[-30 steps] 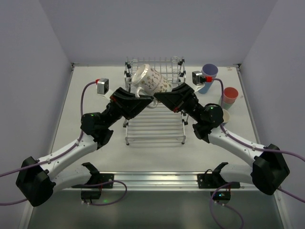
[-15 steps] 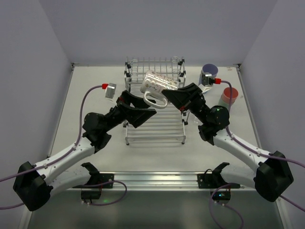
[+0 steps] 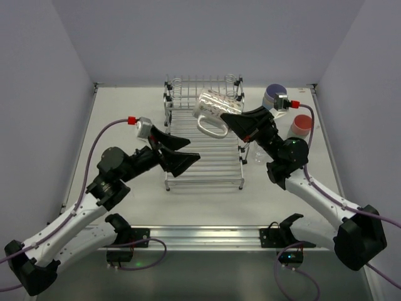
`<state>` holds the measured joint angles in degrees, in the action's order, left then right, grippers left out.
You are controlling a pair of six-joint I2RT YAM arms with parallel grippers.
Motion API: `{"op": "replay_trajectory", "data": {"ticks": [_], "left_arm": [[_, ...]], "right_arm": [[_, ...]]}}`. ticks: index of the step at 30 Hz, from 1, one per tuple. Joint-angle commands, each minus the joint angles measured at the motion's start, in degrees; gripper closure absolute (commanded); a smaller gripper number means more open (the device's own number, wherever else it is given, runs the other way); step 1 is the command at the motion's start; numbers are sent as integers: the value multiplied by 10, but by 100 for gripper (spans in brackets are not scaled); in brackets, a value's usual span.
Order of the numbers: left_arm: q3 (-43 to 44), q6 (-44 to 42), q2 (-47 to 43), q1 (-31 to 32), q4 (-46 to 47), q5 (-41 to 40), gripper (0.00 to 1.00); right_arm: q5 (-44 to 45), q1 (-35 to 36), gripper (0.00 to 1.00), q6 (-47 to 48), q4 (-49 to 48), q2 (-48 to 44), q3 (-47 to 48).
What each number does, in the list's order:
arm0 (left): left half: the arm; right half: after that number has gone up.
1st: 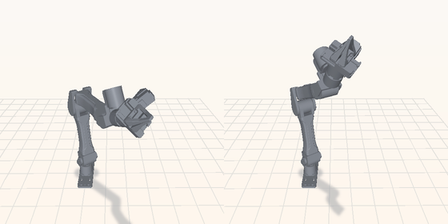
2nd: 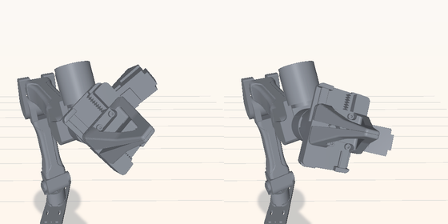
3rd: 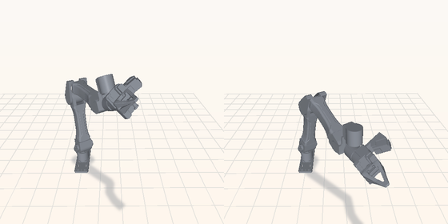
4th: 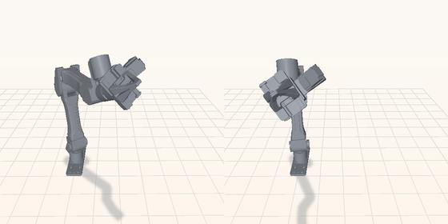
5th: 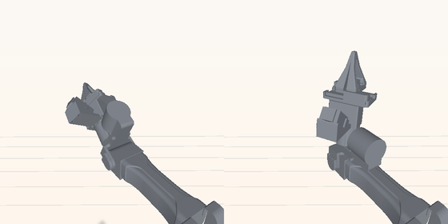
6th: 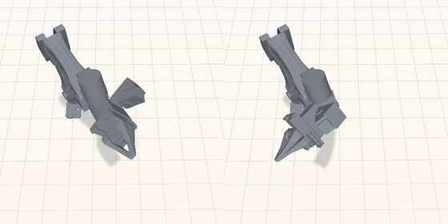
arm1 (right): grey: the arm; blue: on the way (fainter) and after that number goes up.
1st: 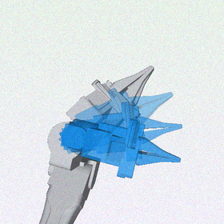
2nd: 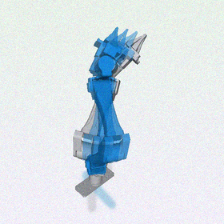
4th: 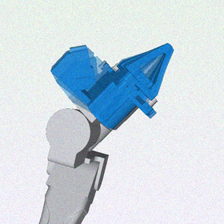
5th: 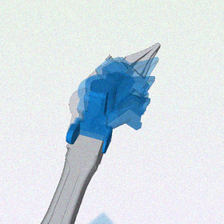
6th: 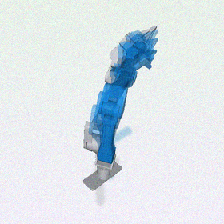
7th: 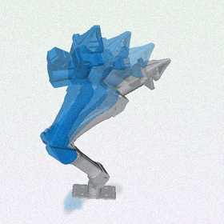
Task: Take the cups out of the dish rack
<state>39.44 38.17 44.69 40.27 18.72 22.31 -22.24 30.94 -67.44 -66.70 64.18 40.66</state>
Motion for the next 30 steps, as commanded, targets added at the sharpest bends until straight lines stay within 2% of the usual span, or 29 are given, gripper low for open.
{"op": "replay_trajectory", "data": {"ticks": [1, 3, 4, 5, 6, 7, 8, 10, 11, 13, 14, 16, 18, 24, 30], "left_arm": [[86, -118, -59, -1, -252, -88, 0], [124, -156, -73, -1, -347, -131, 0], [133, -167, -86, -1, -370, -163, 0], [142, -186, -90, -1, -391, -176, 0], [152, -194, -94, -1, -422, -190, 0], [154, -200, -101, -1, -431, -207, 0], [153, -208, -104, -2, -438, -212, 0], [143, -219, -111, -1, -441, -217, 0], [130, -228, -112, -1, -439, -218, 0], [111, -235, -114, -1, -421, -220, 0], [94, -239, -113, -1, -414, -220, 0], [80, -249, -107, -1, -396, -220, 0], [64, -252, -102, -1, -382, -220, 0], [31, -262, -108, -5, -366, -209, 0], [22, -260, -137, -5, -367, -239, 0]], "right_arm": [[-53, 0, 100, 49, -13, -66, 37], [-61, 1, 100, 91, 142, -109, 45], [-61, 1, 100, 147, 202, -126, 53], [-57, 1, 100, 184, 350, -142, 65], [-47, 1, 100, 215, 422, -172, 85], [-33, 1, 100, 270, 483, -185, 97], [3, 0, 100, 301, 617, -196, 113], [45, 1, 100, 360, 731, -224, 149], [89, 0, 100, 373, 832, -232, 162], [127, 1, 100, 391, 924, -245, 196], [143, 1, 100, 392, 1006, -246, 208], [191, 1, 100, 389, 1079, -245, 235], [242, 1, 100, 382, 1212, -238, 257], [329, 0, 100, 340, 1330, -208, 241], [352, 0, 100, 346, 1276, -136, 171]]}}
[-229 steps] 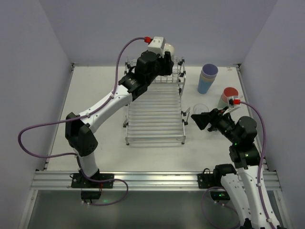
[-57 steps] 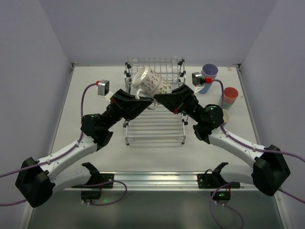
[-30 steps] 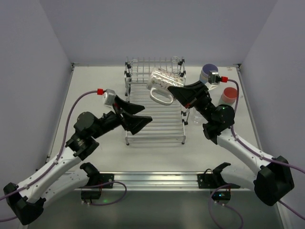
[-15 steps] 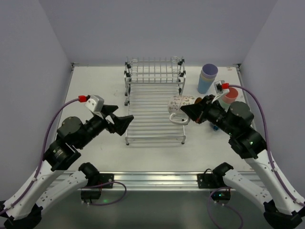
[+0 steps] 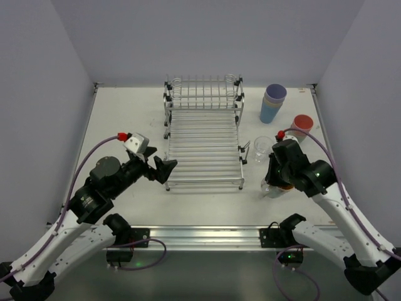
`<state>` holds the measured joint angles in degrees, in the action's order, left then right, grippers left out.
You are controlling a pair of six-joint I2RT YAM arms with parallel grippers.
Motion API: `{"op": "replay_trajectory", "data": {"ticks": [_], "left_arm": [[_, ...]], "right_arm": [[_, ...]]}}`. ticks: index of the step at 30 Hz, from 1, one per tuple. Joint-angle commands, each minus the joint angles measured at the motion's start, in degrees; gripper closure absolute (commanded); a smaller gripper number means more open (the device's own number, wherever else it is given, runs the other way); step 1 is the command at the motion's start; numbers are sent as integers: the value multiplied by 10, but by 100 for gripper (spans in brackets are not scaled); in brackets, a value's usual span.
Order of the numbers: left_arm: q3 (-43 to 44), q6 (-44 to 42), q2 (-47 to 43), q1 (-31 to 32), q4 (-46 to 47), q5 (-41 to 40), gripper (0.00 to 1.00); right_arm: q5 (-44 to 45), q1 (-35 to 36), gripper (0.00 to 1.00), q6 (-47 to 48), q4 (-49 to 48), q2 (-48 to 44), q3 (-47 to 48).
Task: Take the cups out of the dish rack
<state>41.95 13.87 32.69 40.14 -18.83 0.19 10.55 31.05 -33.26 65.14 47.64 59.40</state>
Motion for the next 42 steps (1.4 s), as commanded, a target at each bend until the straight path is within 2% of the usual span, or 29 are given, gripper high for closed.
{"op": "replay_trajectory", "data": {"ticks": [1, 9, 15, 26, 27, 28, 30, 31, 35, 38, 39, 42], "left_arm": [[-3, -17, -18, -3, 7, -19, 0], [-4, -16, -20, -4, 1, -31, 0], [-5, -15, -16, -6, 2, -39, 0], [-4, -17, 4, -12, 1, -55, 0], [-4, -16, 5, -13, 0, -55, 0], [-4, -17, 5, -13, 1, -57, 0], [-4, -17, 7, -14, 1, -62, 0], [-4, -16, 8, -16, 1, -63, 0], [-4, -17, 16, -19, 2, -72, 0], [-1, -17, 24, -22, 2, -86, 0], [1, -17, 25, -22, 1, -91, 0], [10, -17, 32, -22, 2, -111, 0]], "right_arm": [[19, -1, 100, 5, -69, 42, -20], [14, 0, 100, 33, -164, 160, -31], [23, -1, 100, 36, -215, 207, -58], [25, -13, 100, 22, -261, 223, -105], [25, -13, 95, 19, -261, 221, -107], [22, -13, 81, 17, -261, 218, -112], [24, -13, 65, 7, -260, 205, -118], [24, -13, 49, 6, -260, 199, -123], [51, -13, 22, 6, -235, 160, -110], [63, -13, 9, 15, -209, 110, -84], [64, -13, 1, 18, -206, 79, -77], [57, -12, 1, 44, -217, 24, -48]]}}
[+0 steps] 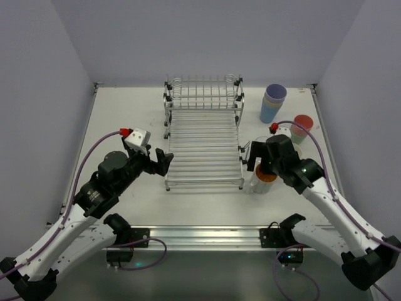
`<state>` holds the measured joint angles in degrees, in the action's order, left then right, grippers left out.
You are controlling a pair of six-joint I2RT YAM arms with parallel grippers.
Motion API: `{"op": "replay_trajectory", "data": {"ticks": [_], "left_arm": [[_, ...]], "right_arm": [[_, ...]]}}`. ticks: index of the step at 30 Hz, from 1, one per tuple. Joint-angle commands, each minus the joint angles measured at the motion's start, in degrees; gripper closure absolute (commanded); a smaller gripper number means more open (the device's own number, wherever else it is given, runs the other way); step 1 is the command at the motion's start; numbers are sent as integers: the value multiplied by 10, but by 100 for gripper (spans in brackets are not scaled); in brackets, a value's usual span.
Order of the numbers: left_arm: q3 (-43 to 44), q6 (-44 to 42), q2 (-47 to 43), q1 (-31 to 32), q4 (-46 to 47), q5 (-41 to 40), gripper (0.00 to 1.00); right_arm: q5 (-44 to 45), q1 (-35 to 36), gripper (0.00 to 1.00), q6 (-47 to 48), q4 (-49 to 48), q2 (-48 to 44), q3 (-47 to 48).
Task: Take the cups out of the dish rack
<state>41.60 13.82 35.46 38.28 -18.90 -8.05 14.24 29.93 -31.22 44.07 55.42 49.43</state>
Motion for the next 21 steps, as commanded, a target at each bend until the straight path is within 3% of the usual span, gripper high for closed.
{"op": "replay_trajectory", "data": {"ticks": [1, 7, 13, 21], "left_arm": [[19, -14, 6, -4, 3, -32, 0], [111, -12, 1, -4, 10, -28, 0], [234, -28, 0, -3, 27, -50, 0], [242, -9, 21, -3, 32, -66, 0]], "right_arm": [[15, -1, 1, 43, -11, -91, 72], [13, -1, 1, 116, -136, -263, 139], [57, -1, 1, 163, -244, -434, 107], [47, -1, 1, 150, -240, -447, 49]]}}
